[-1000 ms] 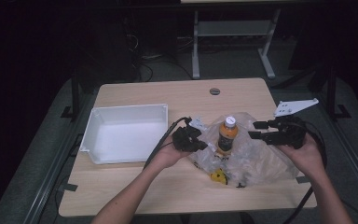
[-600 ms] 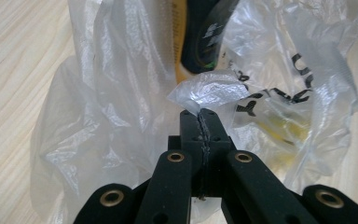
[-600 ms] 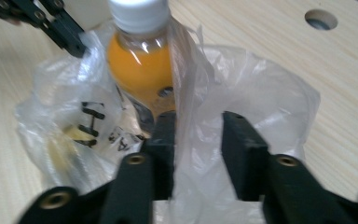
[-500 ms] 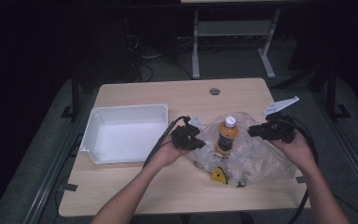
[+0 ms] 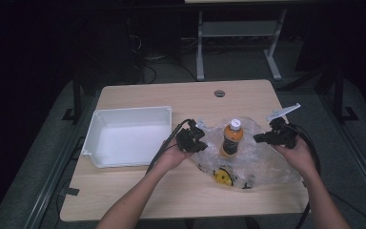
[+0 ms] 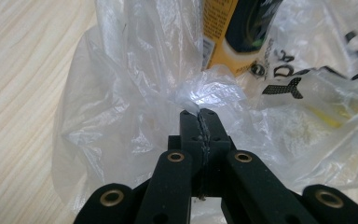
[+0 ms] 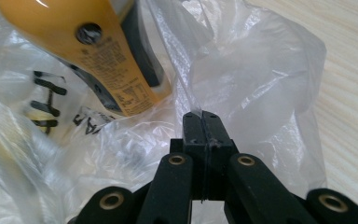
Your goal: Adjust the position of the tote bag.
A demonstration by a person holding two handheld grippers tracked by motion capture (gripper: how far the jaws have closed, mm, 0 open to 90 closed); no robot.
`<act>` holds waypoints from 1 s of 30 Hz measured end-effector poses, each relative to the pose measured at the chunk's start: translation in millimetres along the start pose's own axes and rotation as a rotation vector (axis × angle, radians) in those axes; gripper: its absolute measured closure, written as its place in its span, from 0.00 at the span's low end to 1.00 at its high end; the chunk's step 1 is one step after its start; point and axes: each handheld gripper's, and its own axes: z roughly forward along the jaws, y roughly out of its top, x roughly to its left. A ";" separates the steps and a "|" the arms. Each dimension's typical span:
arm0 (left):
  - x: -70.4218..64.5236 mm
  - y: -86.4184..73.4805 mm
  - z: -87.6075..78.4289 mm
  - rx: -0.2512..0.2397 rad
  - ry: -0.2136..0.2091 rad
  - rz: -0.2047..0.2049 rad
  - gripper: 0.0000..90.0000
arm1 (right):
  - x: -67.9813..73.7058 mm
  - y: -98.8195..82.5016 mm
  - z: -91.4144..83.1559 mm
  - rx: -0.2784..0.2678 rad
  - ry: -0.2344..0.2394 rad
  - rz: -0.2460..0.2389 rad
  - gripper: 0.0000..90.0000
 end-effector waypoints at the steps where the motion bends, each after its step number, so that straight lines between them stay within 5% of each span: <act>1: 0.1 0.2 0.6 0.007 0.001 0.008 1.00 | -0.2 -1.9 1.7 -0.002 -0.004 0.003 1.00; 12: -2.8 -3.0 10.8 0.055 0.004 -0.001 1.00 | -5.3 -20.1 20.7 0.071 0.006 0.058 1.00; 26: -3.2 -11.5 15.9 0.069 0.005 -0.027 1.00 | -11.8 -39.7 33.4 0.105 0.008 0.108 1.00; 30: -3.2 -12.0 16.0 0.079 0.008 -0.018 1.00 | -13.9 -44.4 34.3 0.080 0.012 0.116 1.00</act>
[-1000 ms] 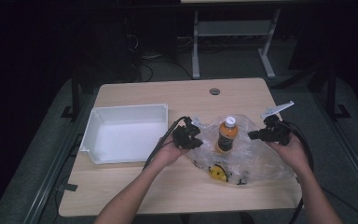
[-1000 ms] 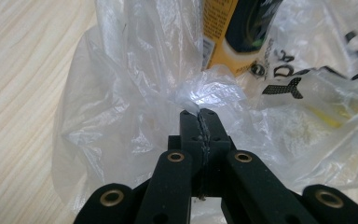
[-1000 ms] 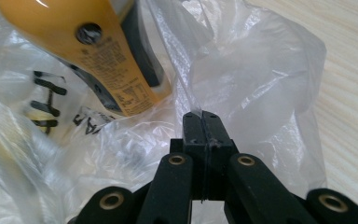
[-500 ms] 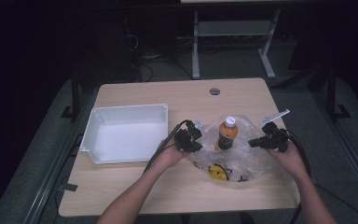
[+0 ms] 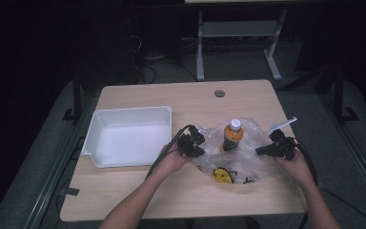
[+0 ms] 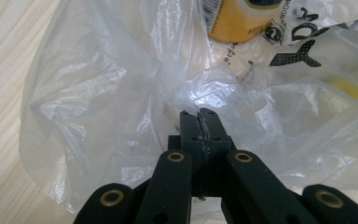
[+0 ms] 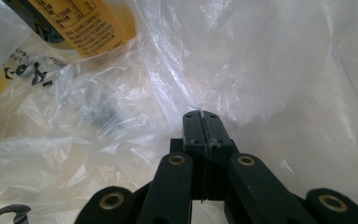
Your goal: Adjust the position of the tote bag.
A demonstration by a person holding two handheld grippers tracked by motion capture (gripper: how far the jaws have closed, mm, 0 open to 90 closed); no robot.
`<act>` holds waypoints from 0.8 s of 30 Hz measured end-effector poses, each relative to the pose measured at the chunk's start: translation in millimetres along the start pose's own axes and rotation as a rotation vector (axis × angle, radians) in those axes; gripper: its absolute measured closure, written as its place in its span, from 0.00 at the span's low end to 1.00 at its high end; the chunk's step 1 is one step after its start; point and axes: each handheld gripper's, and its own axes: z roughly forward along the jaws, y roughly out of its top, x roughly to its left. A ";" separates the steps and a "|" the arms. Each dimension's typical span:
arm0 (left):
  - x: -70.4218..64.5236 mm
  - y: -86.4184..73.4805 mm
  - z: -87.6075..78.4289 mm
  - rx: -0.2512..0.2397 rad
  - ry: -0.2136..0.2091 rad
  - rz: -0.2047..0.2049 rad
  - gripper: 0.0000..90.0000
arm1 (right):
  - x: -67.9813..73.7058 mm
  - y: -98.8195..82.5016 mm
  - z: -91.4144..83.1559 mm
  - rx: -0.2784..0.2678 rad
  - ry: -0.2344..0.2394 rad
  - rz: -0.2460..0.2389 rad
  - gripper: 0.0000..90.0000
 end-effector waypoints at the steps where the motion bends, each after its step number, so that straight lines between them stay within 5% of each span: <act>1: -0.3 0.0 -0.1 -0.001 0.001 0.000 1.00 | -0.3 -0.3 -0.2 0.000 0.001 0.003 1.00; 5: -0.1 -0.5 -0.4 -0.002 -0.001 0.000 1.00 | 0.4 0.0 -4.0 -0.006 -0.010 0.004 0.95; 15: -1.5 0.0 -1.4 -0.003 0.000 0.007 1.00 | 13.2 0.5 -34.8 -0.132 0.009 0.013 0.83; 24: -1.8 -0.2 -1.6 -0.008 0.000 0.005 1.00 | 46.7 6.8 -63.1 -0.226 0.071 -0.118 0.74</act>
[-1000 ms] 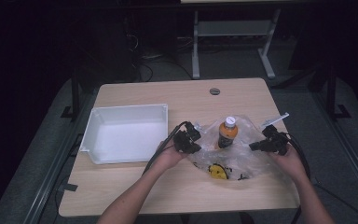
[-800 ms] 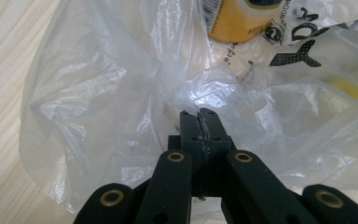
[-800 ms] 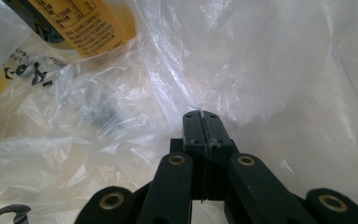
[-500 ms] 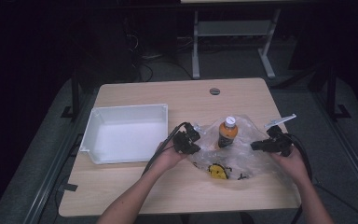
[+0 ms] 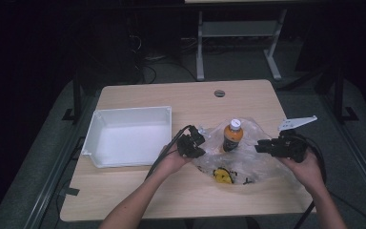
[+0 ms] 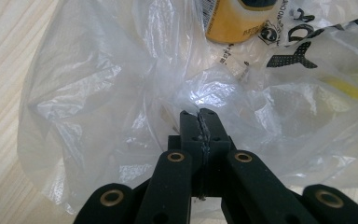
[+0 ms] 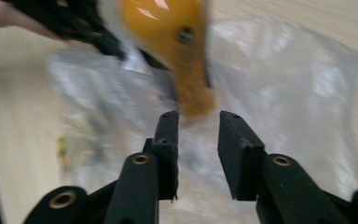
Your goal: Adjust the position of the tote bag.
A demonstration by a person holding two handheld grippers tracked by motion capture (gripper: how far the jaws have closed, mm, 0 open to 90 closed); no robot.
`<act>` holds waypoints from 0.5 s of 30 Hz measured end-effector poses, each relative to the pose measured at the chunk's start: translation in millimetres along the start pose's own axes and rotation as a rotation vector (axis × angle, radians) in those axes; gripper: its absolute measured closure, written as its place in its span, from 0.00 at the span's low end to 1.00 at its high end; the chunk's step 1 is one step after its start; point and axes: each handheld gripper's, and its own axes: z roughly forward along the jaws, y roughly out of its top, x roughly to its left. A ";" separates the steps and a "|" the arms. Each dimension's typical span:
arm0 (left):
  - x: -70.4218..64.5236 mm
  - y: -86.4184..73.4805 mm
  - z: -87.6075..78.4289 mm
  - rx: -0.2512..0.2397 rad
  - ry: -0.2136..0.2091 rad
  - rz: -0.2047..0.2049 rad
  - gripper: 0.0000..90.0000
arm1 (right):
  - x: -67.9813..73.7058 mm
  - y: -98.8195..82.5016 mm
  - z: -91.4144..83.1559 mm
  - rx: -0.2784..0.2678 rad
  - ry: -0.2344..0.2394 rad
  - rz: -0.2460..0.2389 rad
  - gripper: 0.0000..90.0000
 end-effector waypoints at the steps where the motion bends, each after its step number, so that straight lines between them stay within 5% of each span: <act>1: -0.3 -0.1 0.1 -0.002 0.000 -0.003 1.00 | 4.4 1.5 -1.6 -0.008 0.006 -0.018 0.73; 8: -0.8 -0.6 0.1 0.001 -0.001 -0.001 1.00 | 29.5 9.0 -9.2 -0.054 0.085 -0.090 0.65; 15: -1.0 -0.7 -0.1 -0.002 -0.001 0.000 1.00 | 54.3 14.6 4.9 -0.037 0.136 -0.167 0.59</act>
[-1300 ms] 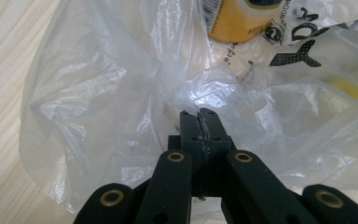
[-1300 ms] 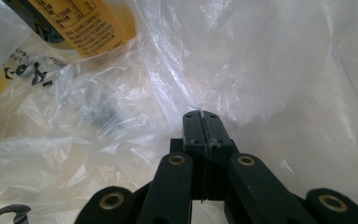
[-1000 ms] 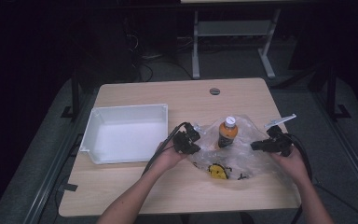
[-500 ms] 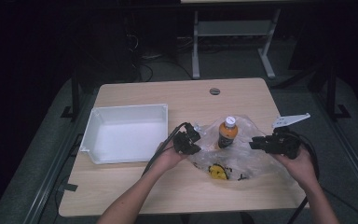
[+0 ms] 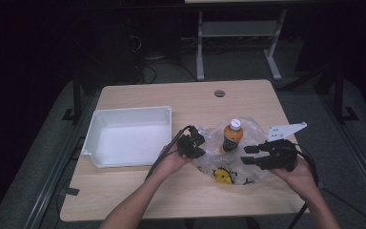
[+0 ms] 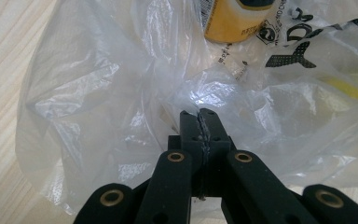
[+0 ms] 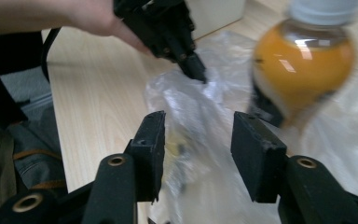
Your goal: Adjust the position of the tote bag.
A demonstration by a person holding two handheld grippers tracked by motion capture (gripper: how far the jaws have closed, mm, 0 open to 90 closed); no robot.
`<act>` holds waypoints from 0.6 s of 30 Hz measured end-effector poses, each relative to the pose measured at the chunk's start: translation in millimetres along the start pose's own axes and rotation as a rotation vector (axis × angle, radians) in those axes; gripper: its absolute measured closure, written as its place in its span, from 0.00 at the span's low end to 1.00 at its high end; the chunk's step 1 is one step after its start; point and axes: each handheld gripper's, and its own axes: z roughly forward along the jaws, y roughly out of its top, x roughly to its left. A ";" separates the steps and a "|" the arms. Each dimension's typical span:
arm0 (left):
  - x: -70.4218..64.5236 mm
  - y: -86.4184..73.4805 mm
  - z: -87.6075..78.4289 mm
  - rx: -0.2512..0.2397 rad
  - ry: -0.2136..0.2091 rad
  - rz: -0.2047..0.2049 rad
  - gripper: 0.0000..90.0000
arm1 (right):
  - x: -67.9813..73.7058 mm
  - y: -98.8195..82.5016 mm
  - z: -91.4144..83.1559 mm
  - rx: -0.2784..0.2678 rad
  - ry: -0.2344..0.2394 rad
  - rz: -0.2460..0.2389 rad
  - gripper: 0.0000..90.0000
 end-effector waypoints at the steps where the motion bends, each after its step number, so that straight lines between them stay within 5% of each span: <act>1: 0.0 0.0 0.0 -0.001 -0.001 0.000 1.00 | 2.3 0.7 4.5 0.007 0.004 -0.010 0.58; 14: 0.6 -0.9 -0.6 -0.007 -0.010 -0.002 1.00 | 6.6 -2.6 51.0 0.100 0.011 -0.051 0.57; 18: 0.8 -1.3 -1.0 -0.009 -0.011 -0.003 1.00 | 6.4 -4.9 62.1 0.126 0.015 -0.051 0.68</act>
